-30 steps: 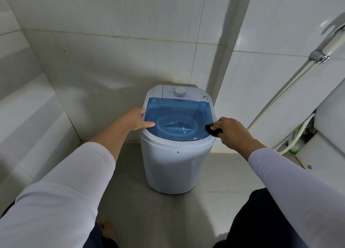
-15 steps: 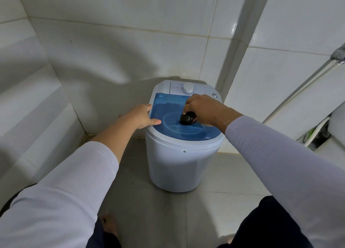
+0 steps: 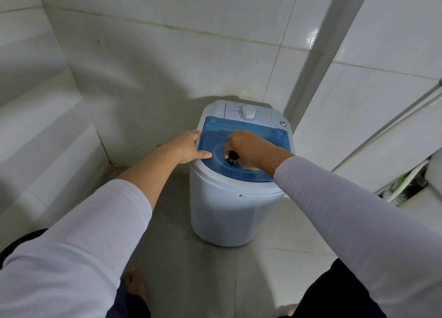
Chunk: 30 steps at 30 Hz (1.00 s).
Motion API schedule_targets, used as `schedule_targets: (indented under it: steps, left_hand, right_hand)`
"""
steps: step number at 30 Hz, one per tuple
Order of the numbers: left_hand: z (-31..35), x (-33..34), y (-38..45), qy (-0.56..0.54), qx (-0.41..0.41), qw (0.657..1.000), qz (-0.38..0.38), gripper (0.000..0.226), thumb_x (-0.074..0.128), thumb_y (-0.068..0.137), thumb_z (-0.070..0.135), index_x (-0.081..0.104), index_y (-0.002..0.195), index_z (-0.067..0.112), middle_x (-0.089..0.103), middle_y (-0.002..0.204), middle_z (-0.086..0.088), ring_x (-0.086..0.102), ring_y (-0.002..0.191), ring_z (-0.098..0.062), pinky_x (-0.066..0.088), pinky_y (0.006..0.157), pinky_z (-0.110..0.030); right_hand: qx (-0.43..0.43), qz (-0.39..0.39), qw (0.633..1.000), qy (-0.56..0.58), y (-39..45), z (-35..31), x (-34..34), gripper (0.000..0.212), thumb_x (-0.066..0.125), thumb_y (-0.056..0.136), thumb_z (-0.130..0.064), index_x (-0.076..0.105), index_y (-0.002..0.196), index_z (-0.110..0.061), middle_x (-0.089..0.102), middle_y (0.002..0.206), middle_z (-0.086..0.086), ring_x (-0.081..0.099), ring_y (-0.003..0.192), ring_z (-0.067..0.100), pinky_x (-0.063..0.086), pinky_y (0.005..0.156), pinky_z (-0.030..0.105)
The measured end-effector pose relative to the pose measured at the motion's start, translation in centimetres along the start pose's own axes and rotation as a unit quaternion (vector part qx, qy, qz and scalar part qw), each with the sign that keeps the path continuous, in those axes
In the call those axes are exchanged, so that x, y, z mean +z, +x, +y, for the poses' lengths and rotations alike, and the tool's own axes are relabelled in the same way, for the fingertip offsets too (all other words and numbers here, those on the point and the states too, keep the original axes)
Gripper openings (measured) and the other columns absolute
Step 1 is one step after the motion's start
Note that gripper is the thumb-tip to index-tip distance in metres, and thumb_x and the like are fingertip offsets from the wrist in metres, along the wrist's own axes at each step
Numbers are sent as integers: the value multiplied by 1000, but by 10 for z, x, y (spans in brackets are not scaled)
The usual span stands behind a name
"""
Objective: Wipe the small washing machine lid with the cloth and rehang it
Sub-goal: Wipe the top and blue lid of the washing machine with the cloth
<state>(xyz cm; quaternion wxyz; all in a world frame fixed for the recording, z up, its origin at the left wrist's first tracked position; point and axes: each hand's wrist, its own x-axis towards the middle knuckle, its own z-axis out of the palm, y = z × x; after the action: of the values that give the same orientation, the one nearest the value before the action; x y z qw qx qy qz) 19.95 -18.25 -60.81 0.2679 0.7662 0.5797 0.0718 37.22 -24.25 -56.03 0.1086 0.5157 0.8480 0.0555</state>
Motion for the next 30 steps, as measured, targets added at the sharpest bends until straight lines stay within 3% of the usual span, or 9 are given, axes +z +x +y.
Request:
schedule_targets:
  steps: [6,10,13,22,30]
  left_hand:
    - [-1,1,4,18,-3,1000,-2,89,64,78,55,23,148,22,32,154,-4,34,139,-31,28,111,-59]
    - [0,3,5,25,7,1000,-1,84,65,79,52,27,147,19,36,152,-7,36,137,-31,32,111,-56]
    - [-3,3,7,25,-2,1000,0,87,64,76,58,28,146,22,38,151,-5,37,136,-32,31,108,-61]
    - [-8,5,12,25,-11,1000,-6,90,63,72,63,26,146,28,38,151,-4,38,136,-32,31,108,-62]
    - [-5,7,13,58,-20,998,5,90,60,75,65,19,148,31,33,154,-5,35,138,-34,27,109,-65]
  right_hand:
    - [59,-23,990,129,-19,10,1,44,59,82,-5,56,122,-23,62,121,5,54,110,26,43,93,31]
    - [81,-61,989,110,-24,14,1,52,61,83,-8,46,130,-23,58,122,10,52,112,28,44,94,35]
    - [89,-73,990,84,-23,13,0,48,61,83,-10,47,126,-23,56,120,11,54,107,29,46,90,36]
    - [142,-15,976,162,-35,14,7,31,63,80,-5,55,109,-15,60,113,10,50,91,21,40,79,25]
    - [192,40,953,230,-44,13,13,32,63,79,0,58,108,-13,62,116,10,54,105,26,45,87,28]
